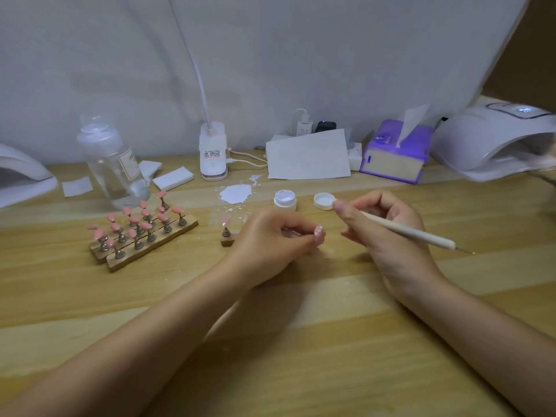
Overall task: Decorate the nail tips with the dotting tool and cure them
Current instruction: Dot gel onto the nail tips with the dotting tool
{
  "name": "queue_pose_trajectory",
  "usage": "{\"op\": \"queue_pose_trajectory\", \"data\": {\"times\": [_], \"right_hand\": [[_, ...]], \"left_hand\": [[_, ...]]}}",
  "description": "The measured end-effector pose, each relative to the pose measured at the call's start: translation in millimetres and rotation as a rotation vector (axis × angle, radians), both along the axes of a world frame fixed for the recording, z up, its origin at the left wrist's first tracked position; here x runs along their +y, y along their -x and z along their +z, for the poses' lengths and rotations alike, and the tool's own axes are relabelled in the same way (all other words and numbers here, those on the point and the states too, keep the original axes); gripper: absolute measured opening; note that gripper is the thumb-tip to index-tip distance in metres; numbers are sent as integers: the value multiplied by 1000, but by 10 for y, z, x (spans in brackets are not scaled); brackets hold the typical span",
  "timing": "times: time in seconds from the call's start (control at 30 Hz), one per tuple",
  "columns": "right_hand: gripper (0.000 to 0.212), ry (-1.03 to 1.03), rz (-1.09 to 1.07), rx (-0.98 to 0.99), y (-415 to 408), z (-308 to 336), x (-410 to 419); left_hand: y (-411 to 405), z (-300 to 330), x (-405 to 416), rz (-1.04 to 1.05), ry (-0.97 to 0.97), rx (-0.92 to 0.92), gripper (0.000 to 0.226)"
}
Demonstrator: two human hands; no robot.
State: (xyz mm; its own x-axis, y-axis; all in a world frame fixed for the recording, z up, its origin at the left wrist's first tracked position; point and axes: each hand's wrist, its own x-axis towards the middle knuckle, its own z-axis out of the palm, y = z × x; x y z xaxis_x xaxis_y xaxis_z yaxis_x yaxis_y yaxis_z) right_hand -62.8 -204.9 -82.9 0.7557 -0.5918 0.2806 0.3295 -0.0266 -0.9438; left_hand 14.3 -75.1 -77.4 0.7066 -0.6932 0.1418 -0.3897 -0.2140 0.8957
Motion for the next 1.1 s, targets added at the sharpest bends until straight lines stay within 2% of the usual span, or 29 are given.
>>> {"op": "queue_pose_trajectory", "data": {"times": [0.2, 0.27, 0.43, 0.6, 0.93, 1.1], "right_hand": [[28, -74, 37, -16, -2, -26, -28], [21, -116, 71, -14, -7, -37, -55], [30, -114, 118, -10, -2, -84, -119], [40, -63, 66, 31, 49, -74, -109], [40, -46, 48, 56, 47, -67, -84], [41, -20, 65, 51, 31, -92, -107]], "left_hand": [[164, -124, -240, -89, 84, 123, 11], [159, -158, -245, -86, 95, 111, 13], [139, -162, -243, -47, 120, 100, 6], [138, -173, -233, -40, 85, 24, 7], [130, -191, -246, -59, 117, 66, 15], [140, -172, -253, -55, 104, 61, 12]]}}
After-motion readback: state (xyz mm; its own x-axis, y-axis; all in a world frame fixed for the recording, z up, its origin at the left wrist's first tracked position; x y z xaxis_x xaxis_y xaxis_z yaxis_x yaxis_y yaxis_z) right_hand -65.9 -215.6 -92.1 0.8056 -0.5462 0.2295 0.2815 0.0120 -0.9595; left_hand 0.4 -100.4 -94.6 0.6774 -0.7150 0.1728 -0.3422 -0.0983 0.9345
